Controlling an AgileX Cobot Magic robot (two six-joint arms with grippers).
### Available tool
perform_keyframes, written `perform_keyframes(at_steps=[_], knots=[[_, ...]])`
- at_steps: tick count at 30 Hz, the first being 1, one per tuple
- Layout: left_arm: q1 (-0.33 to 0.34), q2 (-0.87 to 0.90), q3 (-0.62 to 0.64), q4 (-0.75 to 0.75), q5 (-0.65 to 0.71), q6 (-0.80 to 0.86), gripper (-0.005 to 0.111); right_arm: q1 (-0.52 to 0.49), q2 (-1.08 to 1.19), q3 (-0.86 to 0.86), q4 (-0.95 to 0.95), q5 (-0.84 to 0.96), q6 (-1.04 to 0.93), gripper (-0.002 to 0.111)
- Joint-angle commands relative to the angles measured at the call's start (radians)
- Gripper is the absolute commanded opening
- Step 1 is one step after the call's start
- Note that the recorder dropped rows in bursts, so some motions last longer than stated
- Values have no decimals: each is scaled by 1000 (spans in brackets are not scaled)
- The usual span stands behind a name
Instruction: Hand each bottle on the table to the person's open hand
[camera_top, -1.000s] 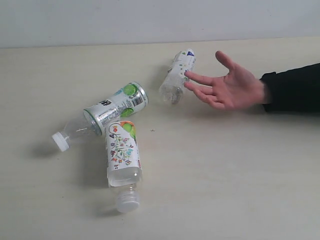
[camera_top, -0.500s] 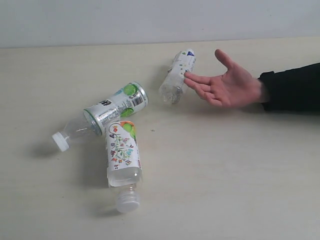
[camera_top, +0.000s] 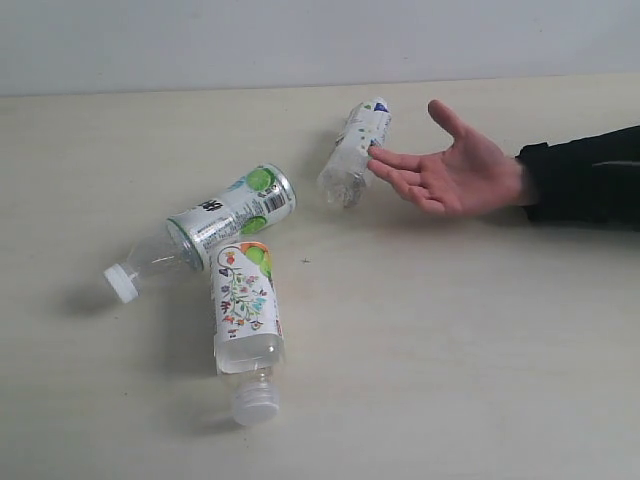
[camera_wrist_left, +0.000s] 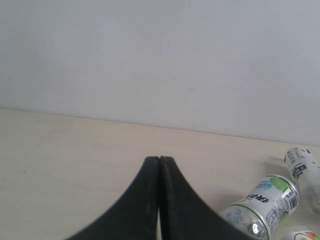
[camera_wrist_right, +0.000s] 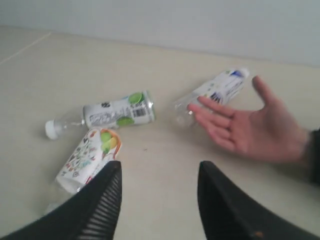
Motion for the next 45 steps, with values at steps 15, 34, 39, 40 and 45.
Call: perform_keyframes(at_steps=[15, 34, 39, 40, 45], knots=[[1, -7, 0, 4, -4, 5, 0, 51, 878, -320, 827, 155, -416, 74], [1, -7, 0, 4, -4, 5, 0, 261, 1225, -897, -615, 45, 937, 74], [1, -7, 0, 4, -4, 5, 0, 213, 1346, -1055, -708, 153, 1025, 74], [1, -7, 0, 4, -4, 5, 0, 204, 1365, -1074, -708, 155, 1018, 74], [1, -7, 0, 4, -4, 5, 0, 159, 1459, -1160, -706, 170, 1007, 74]])
